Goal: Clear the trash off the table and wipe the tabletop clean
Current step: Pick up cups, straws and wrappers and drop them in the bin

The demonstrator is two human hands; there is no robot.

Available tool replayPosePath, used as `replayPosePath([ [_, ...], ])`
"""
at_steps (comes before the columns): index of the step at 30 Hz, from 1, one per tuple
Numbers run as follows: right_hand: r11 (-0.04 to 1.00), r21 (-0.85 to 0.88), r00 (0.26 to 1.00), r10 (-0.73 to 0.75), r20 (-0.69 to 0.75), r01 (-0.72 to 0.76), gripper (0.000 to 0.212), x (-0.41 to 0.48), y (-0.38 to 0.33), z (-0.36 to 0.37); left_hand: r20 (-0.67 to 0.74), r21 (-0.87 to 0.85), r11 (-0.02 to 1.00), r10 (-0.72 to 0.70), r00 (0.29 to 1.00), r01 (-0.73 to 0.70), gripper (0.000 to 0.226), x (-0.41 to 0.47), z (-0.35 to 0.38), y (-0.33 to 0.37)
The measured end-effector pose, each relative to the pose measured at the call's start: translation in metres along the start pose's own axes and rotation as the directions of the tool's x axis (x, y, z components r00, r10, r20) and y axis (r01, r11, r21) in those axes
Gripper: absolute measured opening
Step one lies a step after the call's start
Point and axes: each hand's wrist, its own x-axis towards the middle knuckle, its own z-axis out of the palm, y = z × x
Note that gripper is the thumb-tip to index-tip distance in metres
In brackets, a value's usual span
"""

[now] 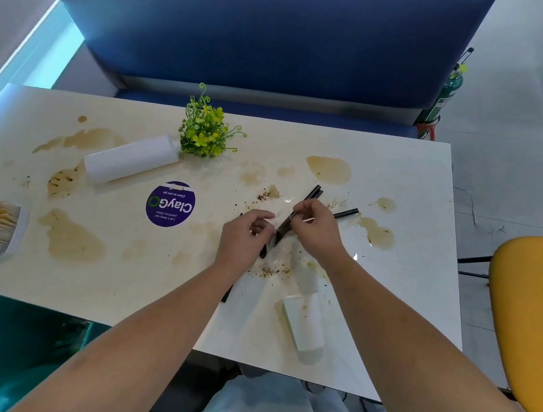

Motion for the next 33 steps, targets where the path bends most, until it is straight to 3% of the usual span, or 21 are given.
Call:
replayPosePath([
  [2, 0.96, -0.276, 0.999, -0.048, -0.009, 0.044, 0.021, 0.001, 0.008, -0.006, -0.032, 0.007, 1.0, -0.025, 0.999, 0.025, 0.022, 0.001, -0.003, -0.001],
  [5, 0.756, -0.644, 0.993, -0.092, 0.075, 0.119, 0.033, 0.0, 0.025, -0.014, -0.064, -0.005, 0.999, -0.053, 0.997, 0.052, 0.026, 0.003, -0.006, -0.002],
  [10, 0.571, -0.794, 0.978, -0.116, 0.172, 0.207, 0.038, -0.005, 0.031, -0.013, -0.038, -0.018, 0.998, -0.061, 0.997, 0.06, 0.029, 0.002, -0.007, -0.001],
  [15, 0.469, -0.842, 0.964, -0.158, 0.216, 0.265, 0.023, -0.009, 0.031, -0.008, -0.011, -0.018, 0.997, -0.07, 0.997, 0.07, 0.024, 0.0, -0.005, -0.002],
  [19, 0.451, -0.851, 0.961, -0.178, 0.21, 0.269, 0.018, -0.006, 0.032, -0.008, -0.012, -0.04, 0.997, -0.074, 0.997, 0.073, 0.027, -0.003, -0.004, -0.003],
  [29, 0.633, -0.722, 0.948, -0.302, 0.101, 0.278, 0.008, -0.015, 0.015, -0.011, -0.004, 0.029, 0.995, -0.094, 0.996, 0.094, 0.025, -0.005, 0.0, 0.006],
  [33, 0.656, -0.685, 0.94, -0.314, 0.132, 0.316, 0.012, -0.017, 0.012, -0.009, 0.05, 0.092, 0.992, -0.093, 0.994, 0.088, 0.025, -0.002, 0.002, 0.013],
])
